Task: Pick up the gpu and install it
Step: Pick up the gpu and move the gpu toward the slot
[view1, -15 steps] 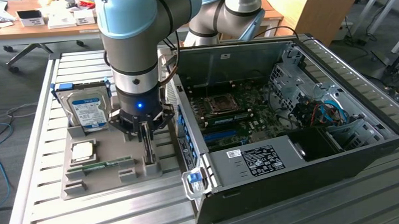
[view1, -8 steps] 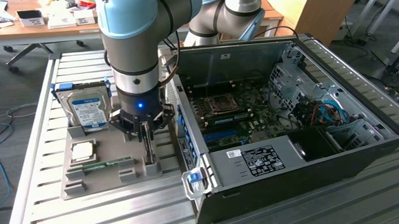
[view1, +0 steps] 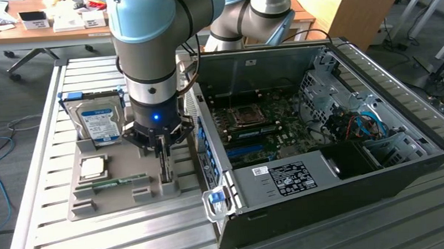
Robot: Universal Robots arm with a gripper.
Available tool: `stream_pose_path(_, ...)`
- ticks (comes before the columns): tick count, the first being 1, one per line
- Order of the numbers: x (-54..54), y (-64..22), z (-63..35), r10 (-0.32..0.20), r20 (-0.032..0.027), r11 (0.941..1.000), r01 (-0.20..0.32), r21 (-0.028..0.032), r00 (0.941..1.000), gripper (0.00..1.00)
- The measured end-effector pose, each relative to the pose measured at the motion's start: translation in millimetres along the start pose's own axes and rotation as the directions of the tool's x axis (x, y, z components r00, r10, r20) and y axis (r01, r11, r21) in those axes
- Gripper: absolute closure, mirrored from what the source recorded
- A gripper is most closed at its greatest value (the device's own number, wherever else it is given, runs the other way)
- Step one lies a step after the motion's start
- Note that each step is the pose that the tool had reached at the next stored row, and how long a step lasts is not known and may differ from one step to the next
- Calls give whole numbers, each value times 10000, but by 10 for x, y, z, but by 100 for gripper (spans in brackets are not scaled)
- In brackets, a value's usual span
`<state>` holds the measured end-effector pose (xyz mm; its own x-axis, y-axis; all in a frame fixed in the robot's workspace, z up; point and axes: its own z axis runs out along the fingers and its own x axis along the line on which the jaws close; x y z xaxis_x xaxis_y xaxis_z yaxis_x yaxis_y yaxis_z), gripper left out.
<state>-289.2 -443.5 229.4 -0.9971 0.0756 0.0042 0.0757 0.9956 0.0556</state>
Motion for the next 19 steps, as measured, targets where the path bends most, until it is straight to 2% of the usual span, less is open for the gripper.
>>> stream_pose_path(1,0,0,0,0,1,10000,0,0,10000,73)
stream_pose_path(12,0,0,1,-34,0,10000,34,-1,10000,73)
stream_pose_path(17,0,-1,1,-568,-29,9984,568,0,9984,73)
stream_pose_path(19,0,-1,0,-609,-33,9981,609,0,9981,73)
